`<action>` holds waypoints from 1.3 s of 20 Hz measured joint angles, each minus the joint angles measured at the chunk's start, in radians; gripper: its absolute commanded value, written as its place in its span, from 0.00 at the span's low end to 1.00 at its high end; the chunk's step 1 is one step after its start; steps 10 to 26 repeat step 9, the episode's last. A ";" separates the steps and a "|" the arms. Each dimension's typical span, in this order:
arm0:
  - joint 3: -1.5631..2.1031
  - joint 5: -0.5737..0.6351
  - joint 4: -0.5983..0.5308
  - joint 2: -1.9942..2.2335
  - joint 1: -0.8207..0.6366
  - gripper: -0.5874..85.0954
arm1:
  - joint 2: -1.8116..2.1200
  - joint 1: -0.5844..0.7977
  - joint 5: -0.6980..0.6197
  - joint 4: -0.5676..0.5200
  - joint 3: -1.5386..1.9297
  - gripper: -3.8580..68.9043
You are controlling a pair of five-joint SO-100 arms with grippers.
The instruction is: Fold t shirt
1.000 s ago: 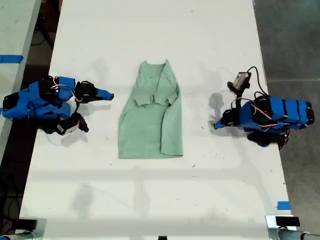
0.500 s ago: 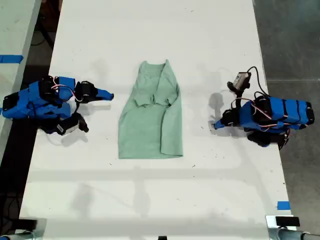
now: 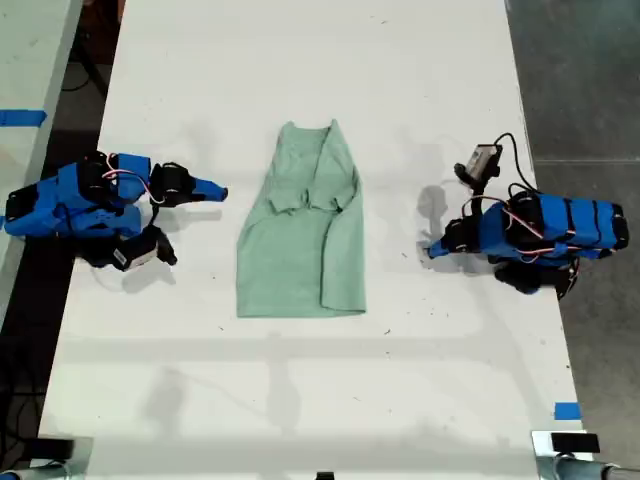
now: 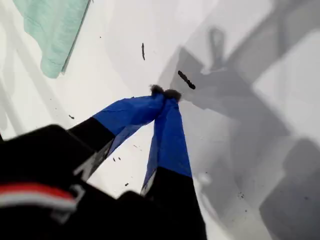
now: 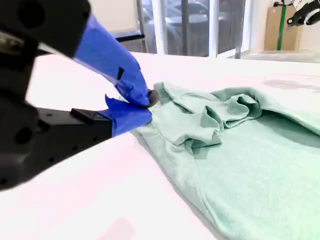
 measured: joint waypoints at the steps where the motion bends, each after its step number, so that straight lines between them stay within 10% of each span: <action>1: 0.000 0.000 0.000 0.000 0.000 0.01 | 0.000 0.000 0.000 0.000 0.000 0.04; 26: 0.000 0.002 0.000 0.000 0.000 0.01 | 0.000 -0.006 0.000 0.000 0.000 0.04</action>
